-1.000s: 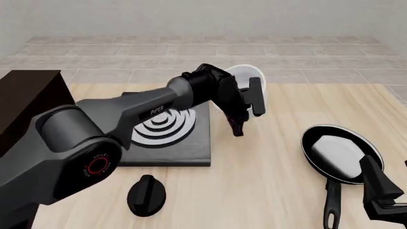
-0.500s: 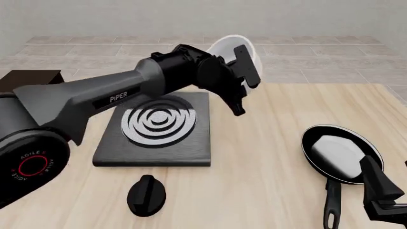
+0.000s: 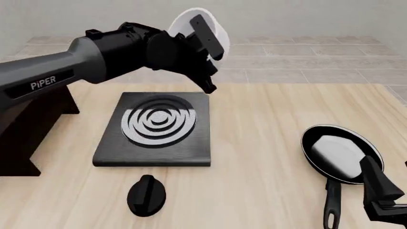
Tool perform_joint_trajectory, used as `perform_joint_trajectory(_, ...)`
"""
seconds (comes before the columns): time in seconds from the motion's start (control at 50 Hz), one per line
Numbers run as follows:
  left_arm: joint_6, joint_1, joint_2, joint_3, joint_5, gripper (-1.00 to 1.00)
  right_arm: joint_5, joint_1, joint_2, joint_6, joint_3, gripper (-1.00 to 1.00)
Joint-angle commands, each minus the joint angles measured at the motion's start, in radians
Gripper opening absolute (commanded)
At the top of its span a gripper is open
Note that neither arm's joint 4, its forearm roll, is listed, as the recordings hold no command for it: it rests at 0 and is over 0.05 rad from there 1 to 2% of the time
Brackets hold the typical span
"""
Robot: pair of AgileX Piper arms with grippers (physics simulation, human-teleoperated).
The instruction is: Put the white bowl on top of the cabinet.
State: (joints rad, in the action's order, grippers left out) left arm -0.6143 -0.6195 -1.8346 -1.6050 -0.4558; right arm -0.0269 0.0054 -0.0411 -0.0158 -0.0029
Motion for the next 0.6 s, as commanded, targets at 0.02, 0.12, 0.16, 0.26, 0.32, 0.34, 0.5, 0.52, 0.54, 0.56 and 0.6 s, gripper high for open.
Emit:
perform_joint_trajectory(0.02,0.029,0.082,0.085,0.057,0.031,-1.0,-0.001,0.0,-0.001,0.0,0.001,1.0)
perform_joint_trajectory(0.12,0.004,0.122,0.114,0.11,0.045,-1.0,-0.002,0.0,-0.001,0.0,0.001,1.0)
perform_joint_trajectory(0.16,-0.009,0.163,0.12,0.124,0.059,-1.0,-0.002,0.0,-0.001,0.0,0.001,1.0)
perform_joint_trajectory(0.26,-0.016,0.291,0.133,0.16,0.074,-1.0,-0.002,0.0,-0.001,0.0,0.001,1.0)
perform_joint_trajectory(0.32,-0.025,0.323,0.143,0.176,0.075,-1.0,-0.002,0.0,-0.001,0.0,0.001,1.0)
perform_joint_trajectory(0.34,-0.029,0.334,0.147,0.182,0.077,-1.0,-0.002,0.0,-0.001,0.0,0.001,1.0)
perform_joint_trajectory(0.5,-0.033,0.391,0.175,0.211,0.05,-1.0,-0.002,0.0,-0.002,0.0,0.001,1.0)
perform_joint_trajectory(0.52,-0.034,0.397,0.176,0.212,0.052,-1.0,-0.002,0.0,-0.002,0.0,0.001,1.0)
perform_joint_trajectory(0.54,-0.031,0.406,0.18,0.211,0.043,-1.0,-0.002,0.0,-0.002,0.0,0.001,1.0)
perform_joint_trajectory(0.56,-0.034,0.411,0.178,0.215,0.046,-1.0,-0.002,0.0,-0.001,0.0,0.001,1.0)
perform_joint_trajectory(0.6,-0.045,0.44,0.178,0.227,0.036,-1.0,-0.002,0.0,-0.001,0.0,0.001,1.0)
